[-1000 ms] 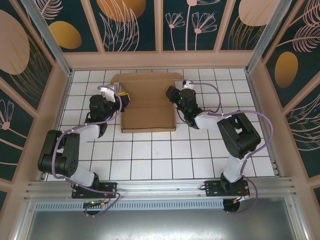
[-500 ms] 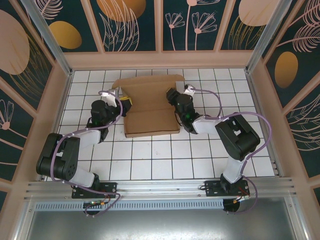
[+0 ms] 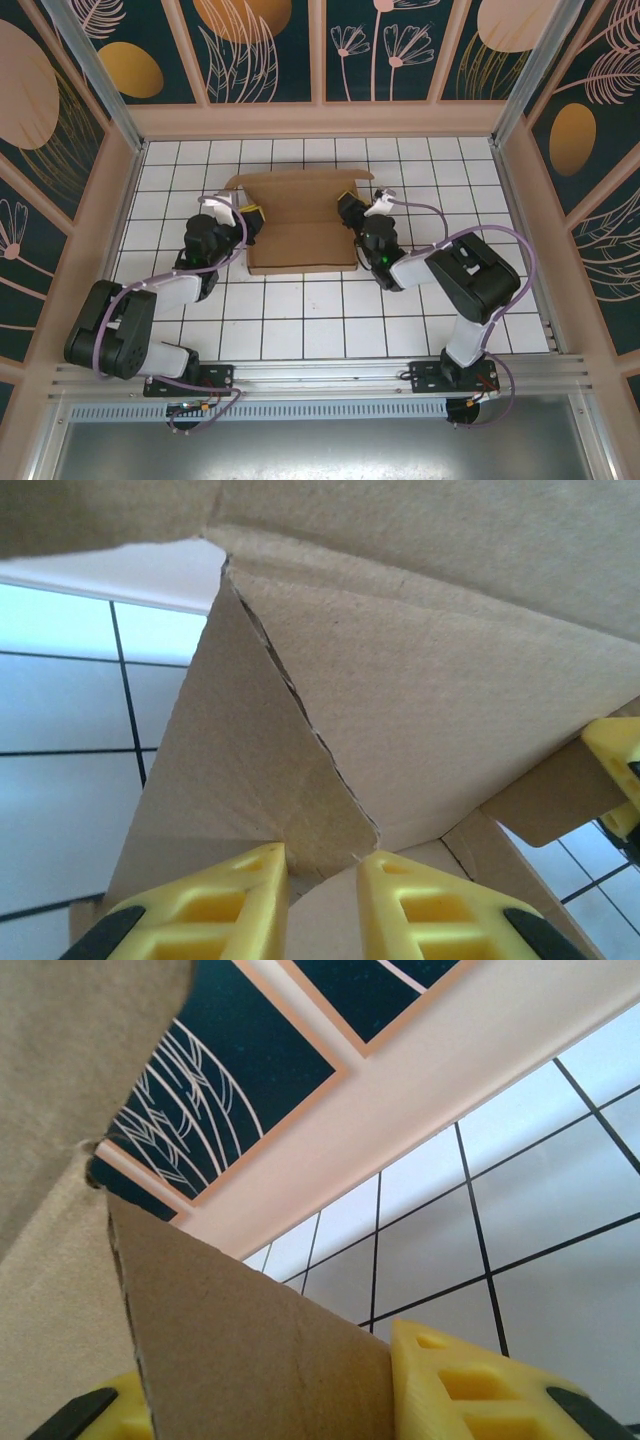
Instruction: Fold the paper box
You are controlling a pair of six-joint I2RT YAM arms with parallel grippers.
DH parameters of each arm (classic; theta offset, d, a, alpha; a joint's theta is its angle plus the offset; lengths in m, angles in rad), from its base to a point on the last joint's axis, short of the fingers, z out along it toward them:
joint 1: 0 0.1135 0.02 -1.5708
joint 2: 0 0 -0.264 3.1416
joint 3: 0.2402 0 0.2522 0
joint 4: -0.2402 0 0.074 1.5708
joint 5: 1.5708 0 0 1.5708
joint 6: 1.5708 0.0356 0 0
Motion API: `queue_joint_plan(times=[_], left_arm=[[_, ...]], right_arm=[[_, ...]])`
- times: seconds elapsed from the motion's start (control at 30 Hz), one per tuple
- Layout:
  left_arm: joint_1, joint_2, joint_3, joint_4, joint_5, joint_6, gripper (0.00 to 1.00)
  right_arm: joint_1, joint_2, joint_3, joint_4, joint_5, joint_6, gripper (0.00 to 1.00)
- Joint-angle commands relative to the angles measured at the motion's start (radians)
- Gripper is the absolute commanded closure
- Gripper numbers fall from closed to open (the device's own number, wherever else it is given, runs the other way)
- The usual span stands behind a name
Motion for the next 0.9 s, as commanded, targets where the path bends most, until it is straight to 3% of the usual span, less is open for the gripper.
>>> queue_joint_plan(times=[0.0,0.53,0.87], left_arm=[[-0.045,-0.035,-0.032,-0.030,0.045,-0.027,0.76],[-0.047,-0.202,-0.166,-0.135,-0.133,-0.117,0.80],[-0.083,-0.232,-0.175,-0.134,-0.097,-0.167,0.80]], right_arm=[[0.073,-0.025,-0.044,0.053,-0.118,-0.013,0.66],[0.109,-0.050,-0.198,0.160,-0.064,-0.045,0.67],[0.101,-0.079,-0.120,0.067,-0.043,-0.108,0.67]])
